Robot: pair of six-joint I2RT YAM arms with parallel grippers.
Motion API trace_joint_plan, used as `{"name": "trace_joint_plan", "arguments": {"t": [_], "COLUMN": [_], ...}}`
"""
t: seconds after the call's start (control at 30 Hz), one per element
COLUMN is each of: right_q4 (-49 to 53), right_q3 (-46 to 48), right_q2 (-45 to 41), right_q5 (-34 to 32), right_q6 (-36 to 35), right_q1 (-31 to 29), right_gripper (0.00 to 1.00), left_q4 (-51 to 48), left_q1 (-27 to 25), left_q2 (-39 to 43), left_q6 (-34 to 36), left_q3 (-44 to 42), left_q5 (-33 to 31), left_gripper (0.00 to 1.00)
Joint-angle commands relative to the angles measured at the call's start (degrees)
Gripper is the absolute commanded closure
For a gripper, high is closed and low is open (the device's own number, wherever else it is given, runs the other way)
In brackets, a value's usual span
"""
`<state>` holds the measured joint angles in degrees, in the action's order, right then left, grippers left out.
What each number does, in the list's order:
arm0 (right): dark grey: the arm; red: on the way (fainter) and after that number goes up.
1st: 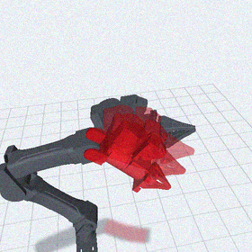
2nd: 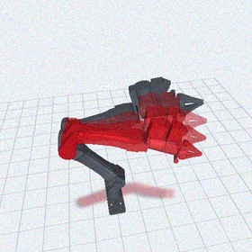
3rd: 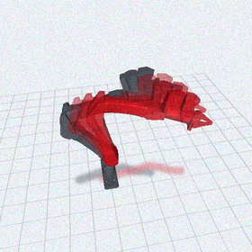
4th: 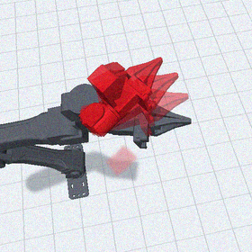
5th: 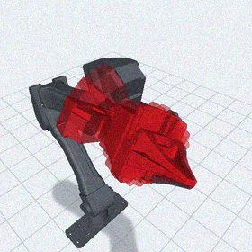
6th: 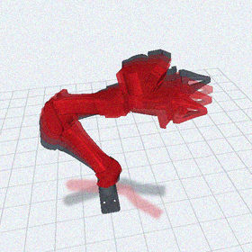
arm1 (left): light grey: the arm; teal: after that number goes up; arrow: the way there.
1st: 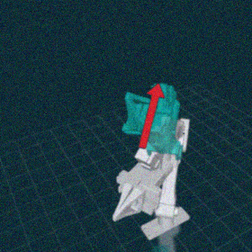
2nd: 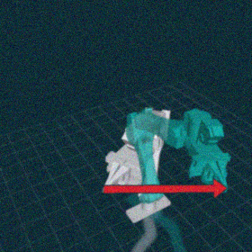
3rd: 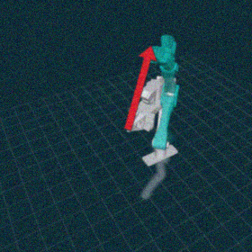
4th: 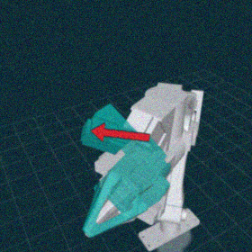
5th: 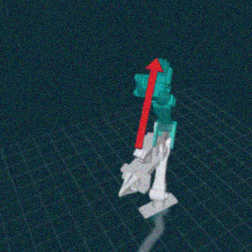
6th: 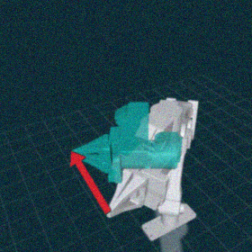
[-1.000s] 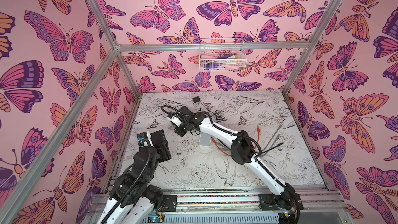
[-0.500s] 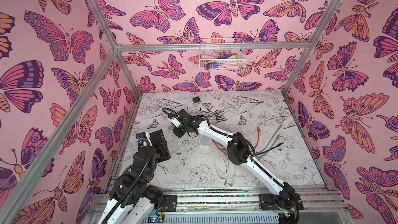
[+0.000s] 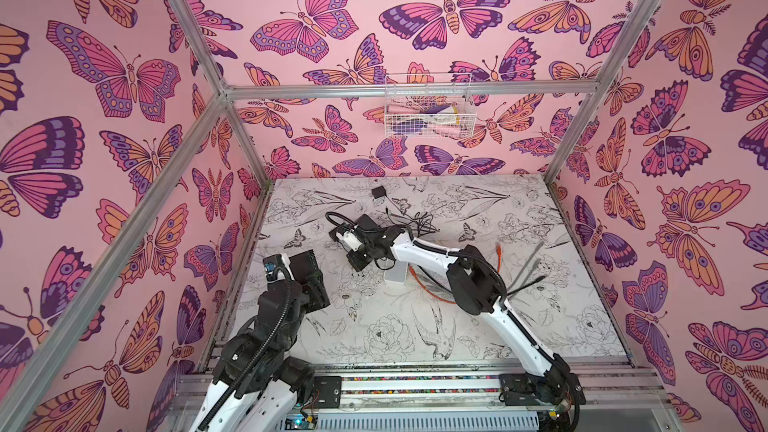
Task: Insert the plug into the switch port
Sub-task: 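Grasp the black cable's barrel plug with the right gripper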
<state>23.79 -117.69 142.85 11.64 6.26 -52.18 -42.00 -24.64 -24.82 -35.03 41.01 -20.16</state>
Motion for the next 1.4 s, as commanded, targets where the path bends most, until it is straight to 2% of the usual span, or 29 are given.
{"name": "trace_joint_plan", "arguments": {"t": [0.0,0.13,0.2,0.3,0.47,0.6,0.73,0.9,1.07,1.37], "right_q4": [-2.72,-6.27,-6.83,-5.13,0.15,8.61,16.34,20.68,20.76,23.43], "right_q3": [12.07,25.52,28.67,28.47,20.87,10.37,0.97,-4.70,-8.52,-15.32], "right_q2": [-6.45,-14.89,-17.64,-20.23,-20.10,-15.99,-11.19,-8.00,-4.97,0.89], "right_q5": [-0.76,-4.15,-5.06,-8.19,-14.61,-19.12,-21.01,-23.48,-23.71,-25.34], "right_q6": [1.32,3.42,4.96,6.07,11.51,19.71,24.50,32.35,37.32,41.90], "right_q1": [-2.81,-5.53,-5.66,-5.56,-4.60,-2.59,-2.40,-2.56,-3.40,-5.12], "right_gripper": [0.92,0.91,0.88,0.79,0.69,0.65,0.61,0.48,0.50,0.56], "left_q4": [1.84,1.93,2.40,3.49,4.02,3.99,3.74,3.80,3.86,3.31], "left_q1": [0.47,0.47,0.47,0.47,0.47,0.58,0.56,0.56,0.56,0.65], "left_q2": [0.65,0.06,-0.47,-1.17,-0.98,0.46,1.44,1.02,0.82,2.29], "left_q6": [0.25,0.24,0.18,0.05,-0.51,-0.84,-1.10,-1.27,-1.44,-1.25], "left_q3": [0.99,0.41,-0.15,-1.09,-2.21,-3.31,-4.15,-4.19,-3.93,-4.02], "left_q5": [0.93,1.56,1.87,2.66,3.01,3.29,3.04,2.99,2.86,2.85], "left_gripper": [1.00,1.00,1.00,1.00,1.00,1.00,1.00,1.00,1.00,1.00]}}
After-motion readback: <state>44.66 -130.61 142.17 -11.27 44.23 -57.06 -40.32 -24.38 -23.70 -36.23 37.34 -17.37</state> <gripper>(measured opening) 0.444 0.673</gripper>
